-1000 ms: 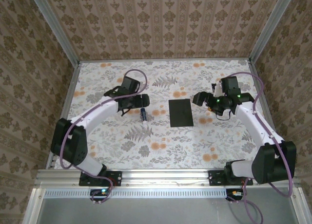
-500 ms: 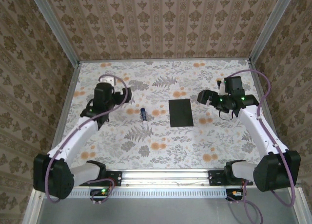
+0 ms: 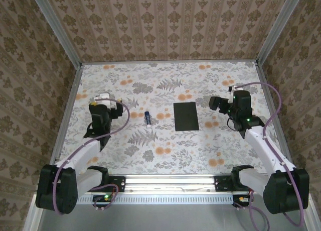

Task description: Place the letter into the envelope and seal it

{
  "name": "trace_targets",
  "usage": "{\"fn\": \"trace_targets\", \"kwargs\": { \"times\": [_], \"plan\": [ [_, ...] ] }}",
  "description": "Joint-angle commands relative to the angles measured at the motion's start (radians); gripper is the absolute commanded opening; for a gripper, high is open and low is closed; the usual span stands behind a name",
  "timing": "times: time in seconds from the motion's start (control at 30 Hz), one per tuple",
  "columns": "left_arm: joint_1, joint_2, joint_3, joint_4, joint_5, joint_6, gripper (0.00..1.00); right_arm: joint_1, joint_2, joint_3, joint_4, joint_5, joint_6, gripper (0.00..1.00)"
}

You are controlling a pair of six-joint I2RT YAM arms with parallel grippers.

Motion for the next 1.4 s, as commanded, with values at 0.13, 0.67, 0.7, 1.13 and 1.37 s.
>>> {"fn": "trace_targets", "kwargs": {
  "times": [0.13,0.67,0.7,1.13,1.37],
  "plan": [
    [0.009,0.113,-0.019,0.248,-0.05,0.132,1.0,-0.012,0.034,-0.115,0.305,0.131,-0.214,1.0],
    [0.088,0.179,-0.021,0.221,0.109,0.161,1.0,-0.057,0.268,-0.275,0.763,0.203,-0.136,1.0],
    [0.094,0.188,-0.037,0.262,0.111,0.157,1.0,-0.06,0.274,-0.277,0.78,0.198,-0.141,1.0],
    [0.145,0.428,-0.067,0.554,0.142,0.172,1.0,-0.065,0.471,-0.3,1.015,0.113,-0.188,1.0],
    [0.182,0.481,-0.028,0.518,0.178,0.138,1.0,-0.066,0.468,-0.293,0.996,0.115,-0.188,1.0]
  ]
}}
